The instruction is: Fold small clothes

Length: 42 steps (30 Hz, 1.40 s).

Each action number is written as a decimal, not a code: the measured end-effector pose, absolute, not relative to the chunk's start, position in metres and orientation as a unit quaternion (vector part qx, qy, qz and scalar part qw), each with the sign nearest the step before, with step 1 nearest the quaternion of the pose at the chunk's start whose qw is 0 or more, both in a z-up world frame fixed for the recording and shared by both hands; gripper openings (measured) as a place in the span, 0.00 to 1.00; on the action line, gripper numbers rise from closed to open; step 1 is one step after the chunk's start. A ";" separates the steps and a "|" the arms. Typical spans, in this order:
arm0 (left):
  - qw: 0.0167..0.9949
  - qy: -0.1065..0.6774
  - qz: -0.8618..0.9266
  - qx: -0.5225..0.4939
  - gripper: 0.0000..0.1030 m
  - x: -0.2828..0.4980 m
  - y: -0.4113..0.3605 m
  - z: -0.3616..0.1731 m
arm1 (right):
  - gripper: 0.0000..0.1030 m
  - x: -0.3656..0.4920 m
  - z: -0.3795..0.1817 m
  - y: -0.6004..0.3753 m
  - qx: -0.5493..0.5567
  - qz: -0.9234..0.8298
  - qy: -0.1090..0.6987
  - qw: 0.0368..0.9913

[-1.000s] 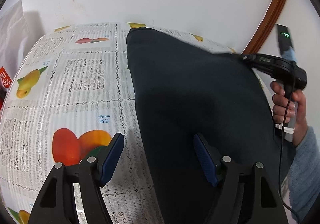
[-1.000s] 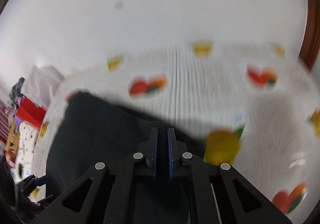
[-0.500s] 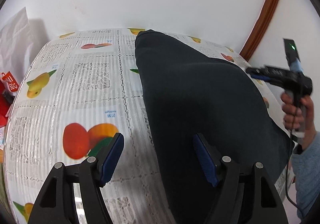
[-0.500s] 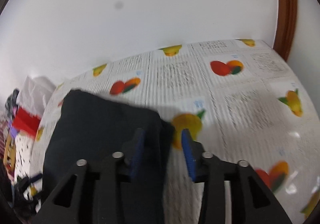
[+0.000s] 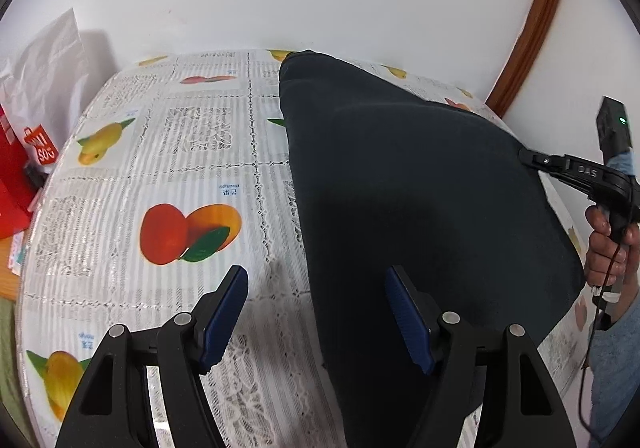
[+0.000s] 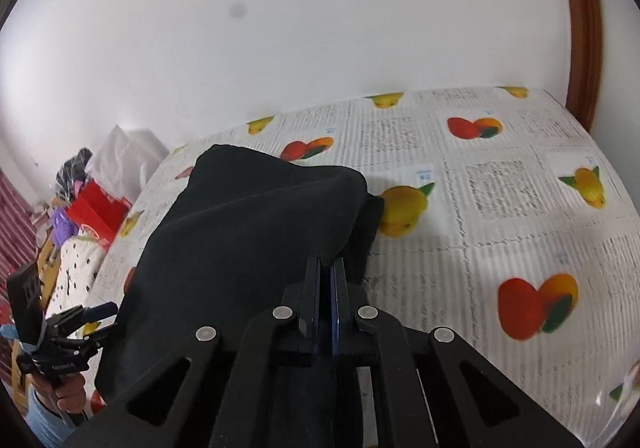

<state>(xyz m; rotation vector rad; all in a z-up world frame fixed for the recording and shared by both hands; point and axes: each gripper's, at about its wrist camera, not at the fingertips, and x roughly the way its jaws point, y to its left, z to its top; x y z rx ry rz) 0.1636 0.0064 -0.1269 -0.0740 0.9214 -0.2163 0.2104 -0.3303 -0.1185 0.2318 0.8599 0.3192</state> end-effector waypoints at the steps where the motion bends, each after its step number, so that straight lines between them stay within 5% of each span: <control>1: 0.890 0.442 -0.103 -0.031 0.67 0.162 0.006 -0.126 | 0.04 0.211 -0.123 -0.330 0.113 0.140 0.429 0.885; 11: 0.899 0.428 -0.090 -0.013 0.67 0.132 0.010 -0.112 | 0.10 0.155 -0.098 -0.322 0.046 0.062 0.409 0.909; 16: 0.898 0.429 -0.098 -0.007 0.67 0.114 0.013 -0.111 | 0.53 0.103 -0.094 -0.318 0.005 0.070 0.397 0.915; 33: 0.871 0.468 -0.144 0.046 0.64 0.076 -0.005 -0.149 | 0.53 0.020 -0.157 -0.321 -0.008 0.114 0.448 0.887; 38: 0.872 0.464 -0.139 0.069 0.41 0.088 -0.019 -0.151 | 0.31 0.044 -0.166 -0.290 -0.028 0.119 0.445 0.887; 42: 0.877 0.458 -0.132 0.060 0.27 0.104 -0.022 -0.149 | 0.28 0.062 -0.166 -0.285 -0.018 0.121 0.436 0.891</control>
